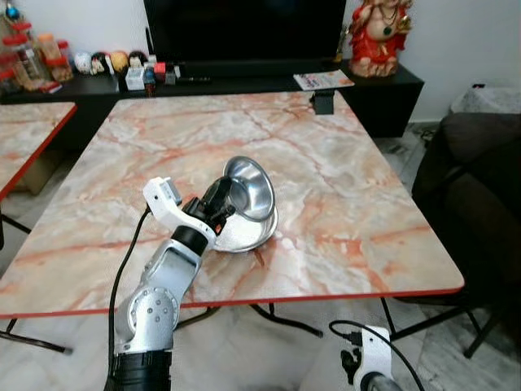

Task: Setting the table

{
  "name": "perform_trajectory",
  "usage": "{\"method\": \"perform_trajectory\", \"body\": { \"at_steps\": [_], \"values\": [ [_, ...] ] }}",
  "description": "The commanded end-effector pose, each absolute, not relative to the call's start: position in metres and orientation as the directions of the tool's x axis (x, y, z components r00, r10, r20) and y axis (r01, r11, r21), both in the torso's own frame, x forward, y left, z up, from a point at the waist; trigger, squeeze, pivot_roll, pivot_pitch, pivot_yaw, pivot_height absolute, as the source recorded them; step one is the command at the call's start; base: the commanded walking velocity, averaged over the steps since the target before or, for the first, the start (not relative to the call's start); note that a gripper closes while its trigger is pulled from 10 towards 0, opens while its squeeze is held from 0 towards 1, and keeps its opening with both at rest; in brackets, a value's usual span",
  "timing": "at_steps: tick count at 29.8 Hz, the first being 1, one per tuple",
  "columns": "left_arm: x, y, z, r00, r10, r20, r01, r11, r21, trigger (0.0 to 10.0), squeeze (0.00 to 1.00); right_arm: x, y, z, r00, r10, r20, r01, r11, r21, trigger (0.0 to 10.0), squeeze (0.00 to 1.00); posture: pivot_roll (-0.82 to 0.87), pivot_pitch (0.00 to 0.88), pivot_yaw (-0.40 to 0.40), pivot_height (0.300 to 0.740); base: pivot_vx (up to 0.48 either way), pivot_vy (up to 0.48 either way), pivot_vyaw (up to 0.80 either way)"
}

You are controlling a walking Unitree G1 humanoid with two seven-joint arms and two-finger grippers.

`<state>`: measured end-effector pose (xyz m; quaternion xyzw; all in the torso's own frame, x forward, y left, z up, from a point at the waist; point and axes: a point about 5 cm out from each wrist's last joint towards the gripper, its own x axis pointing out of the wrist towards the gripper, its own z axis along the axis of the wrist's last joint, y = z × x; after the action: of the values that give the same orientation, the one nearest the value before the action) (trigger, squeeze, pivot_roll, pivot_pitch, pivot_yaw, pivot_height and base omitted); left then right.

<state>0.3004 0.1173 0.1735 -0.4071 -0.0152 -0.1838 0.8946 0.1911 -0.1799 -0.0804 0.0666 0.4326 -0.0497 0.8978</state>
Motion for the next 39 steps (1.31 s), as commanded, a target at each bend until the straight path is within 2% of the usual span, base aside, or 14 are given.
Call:
{"method": "perform_trajectory", "body": {
  "at_steps": [1, 14, 33, 39],
  "values": [
    [0.304, 0.114, 0.176, 0.933, -0.318, 0.171, 0.339, 0.611, -0.716, 10.0, 0.0, 0.192, -0.179, -0.08, 0.627, -0.039, -0.778, 0.159, 0.984, 0.079, 10.0, 0.0, 0.05, 0.0, 0.028, 0.732, 0.0, 0.0, 0.0],
    [0.324, 0.101, 0.177, 0.958, -0.247, 0.144, 0.269, 0.601, -0.753, 10.0, 0.0, 0.19, -0.178, -0.081, 0.622, -0.039, -0.782, 0.159, 0.984, 0.078, 10.0, 0.0, 0.04, 0.0, 0.037, 0.732, 0.0, 0.0, 0.0],
    [0.325, 0.114, 0.183, 0.969, -0.17, 0.178, 0.245, 0.595, -0.766, 10.0, 0.0, 0.185, -0.179, -0.083, 0.608, -0.03, -0.793, 0.116, 0.992, 0.052, 10.0, 0.0, 0.05, 0.0, 0.028, 0.732, 0.0, 0.0, 0.0],
    [0.325, 0.115, 0.184, 0.971, -0.16, 0.179, 0.24, 0.592, -0.77, 10.0, 0.0, 0.185, -0.18, -0.083, 0.611, -0.036, -0.791, 0.137, 0.989, 0.061, 10.0, 0.0, 0.05, 0.0, 0.027, 0.732, 0.0, 0.0, 0.33]
  ]
}}
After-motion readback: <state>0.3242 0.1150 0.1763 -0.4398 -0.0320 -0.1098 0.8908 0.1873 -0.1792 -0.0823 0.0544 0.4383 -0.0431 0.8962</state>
